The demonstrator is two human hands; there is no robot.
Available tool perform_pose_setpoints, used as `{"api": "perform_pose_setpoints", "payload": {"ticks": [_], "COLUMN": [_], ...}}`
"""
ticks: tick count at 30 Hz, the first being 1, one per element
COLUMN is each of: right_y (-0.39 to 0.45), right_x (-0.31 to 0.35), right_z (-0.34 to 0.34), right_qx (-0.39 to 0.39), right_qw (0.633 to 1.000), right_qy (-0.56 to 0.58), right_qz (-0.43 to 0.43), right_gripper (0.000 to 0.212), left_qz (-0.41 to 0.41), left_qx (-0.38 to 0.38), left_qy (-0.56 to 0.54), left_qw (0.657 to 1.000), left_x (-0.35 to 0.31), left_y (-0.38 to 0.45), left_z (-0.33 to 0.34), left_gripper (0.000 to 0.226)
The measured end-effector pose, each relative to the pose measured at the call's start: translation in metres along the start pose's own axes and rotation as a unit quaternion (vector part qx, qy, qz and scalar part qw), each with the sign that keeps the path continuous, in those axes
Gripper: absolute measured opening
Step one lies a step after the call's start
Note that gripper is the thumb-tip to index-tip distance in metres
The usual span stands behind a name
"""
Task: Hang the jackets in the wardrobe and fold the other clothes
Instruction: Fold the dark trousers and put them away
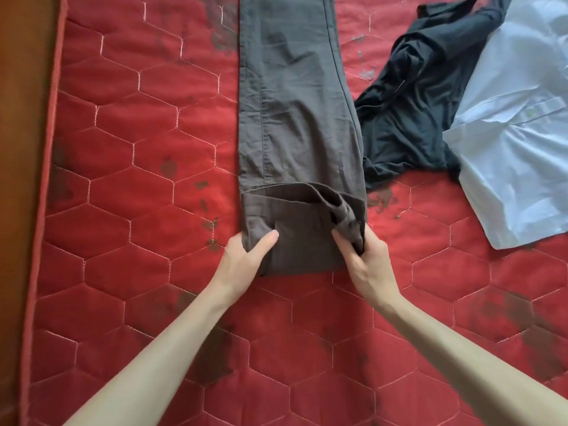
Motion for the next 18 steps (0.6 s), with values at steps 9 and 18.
{"api": "perform_pose_setpoints", "payload": {"ticks": [9,18], "right_y": [0.028,0.036], "right_x": [-0.014,-0.006], "right_z": [0.007,0.008], "right_qx": [-0.097,-0.154], "right_qw": [0.989,0.956], "right_qy": [-0.061,-0.236], "right_qz": [0.092,0.081], "right_gripper": [0.041,0.049], "left_qz": [0.024,0.044], "left_qx": [-0.121,-0.225], "left_qy": [0.005,0.017], "left_qw": [0.992,0.973], "left_x": [0.005,0.003], "left_y": [0.016,0.022], "left_z": [0.004,0.009], "left_gripper": [0.021,0.040]}}
Point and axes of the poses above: each hand's wrist, its own y-axis towards the middle knuckle, its own z-axis out of the palm, x = y × z, the point moved 5 cm from there along y, towards the middle knuckle, and after that the axes turned 5 degrees about -z, right-handed, at the moved point
